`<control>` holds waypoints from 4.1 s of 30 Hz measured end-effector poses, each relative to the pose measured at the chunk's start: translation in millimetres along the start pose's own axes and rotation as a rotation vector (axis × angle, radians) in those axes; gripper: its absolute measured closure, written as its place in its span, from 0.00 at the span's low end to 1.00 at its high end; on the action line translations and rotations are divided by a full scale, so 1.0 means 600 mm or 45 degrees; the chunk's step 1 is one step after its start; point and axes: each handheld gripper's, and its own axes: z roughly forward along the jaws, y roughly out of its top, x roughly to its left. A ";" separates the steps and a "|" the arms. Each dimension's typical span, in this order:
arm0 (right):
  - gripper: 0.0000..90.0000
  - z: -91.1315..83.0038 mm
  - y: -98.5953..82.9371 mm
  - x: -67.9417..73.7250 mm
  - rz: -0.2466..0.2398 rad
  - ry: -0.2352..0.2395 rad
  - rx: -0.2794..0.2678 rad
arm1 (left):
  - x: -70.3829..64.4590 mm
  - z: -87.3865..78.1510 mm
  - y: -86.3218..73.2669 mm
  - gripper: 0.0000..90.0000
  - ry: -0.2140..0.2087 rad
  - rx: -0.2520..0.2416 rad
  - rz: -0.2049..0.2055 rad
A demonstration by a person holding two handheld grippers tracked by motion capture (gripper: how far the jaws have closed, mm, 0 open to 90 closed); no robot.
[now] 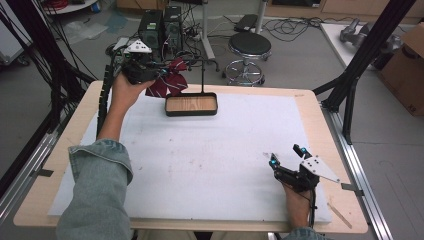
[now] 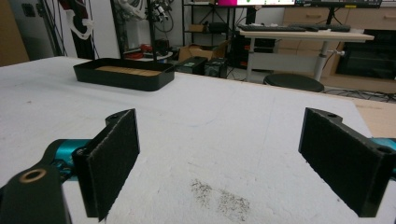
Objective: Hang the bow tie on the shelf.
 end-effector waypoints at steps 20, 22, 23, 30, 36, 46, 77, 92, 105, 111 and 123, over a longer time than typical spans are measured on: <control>0.13 0.000 -0.001 0.000 -0.009 0.006 0.007 | 0.044 -0.002 -0.021 0.82 0.120 0.083 -0.033; 0.13 0.000 -0.001 0.000 -0.008 0.008 0.008 | 0.044 -0.001 -0.024 0.82 0.111 0.082 -0.030; 0.13 0.000 -0.001 0.000 -0.008 0.008 0.008 | 0.044 -0.001 -0.024 0.82 0.111 0.082 -0.030; 0.13 0.000 -0.001 0.001 -0.004 0.010 0.014 | 0.044 -0.005 -0.037 0.82 0.091 0.080 -0.031; 0.13 0.001 -0.001 0.001 -0.008 0.011 0.013 | 0.046 0.005 -0.053 0.83 0.094 0.126 -0.031; 0.13 0.001 -0.001 0.000 -0.009 0.010 0.016 | 0.044 0.033 -0.070 0.89 0.133 0.152 -0.032; 0.13 0.000 -0.001 0.000 -0.009 -0.004 0.009 | 0.051 -0.091 -0.099 0.57 0.191 -0.063 -0.066; 0.13 0.000 -0.001 0.000 -0.006 -0.008 0.009 | 0.012 -0.188 -0.126 0.36 0.201 -0.262 -0.102; 0.13 -0.001 -0.001 -0.001 -0.004 -0.023 0.006 | -0.019 -0.269 -0.180 0.28 0.223 -0.348 -0.157; 0.13 -0.001 -0.001 -0.002 0.002 -0.027 0.009 | -0.029 -0.290 -0.218 0.26 0.236 -0.349 -0.190; 0.13 -0.001 -0.002 -0.003 0.006 -0.034 0.008 | -0.060 -0.317 -0.298 0.26 0.284 -0.334 -0.231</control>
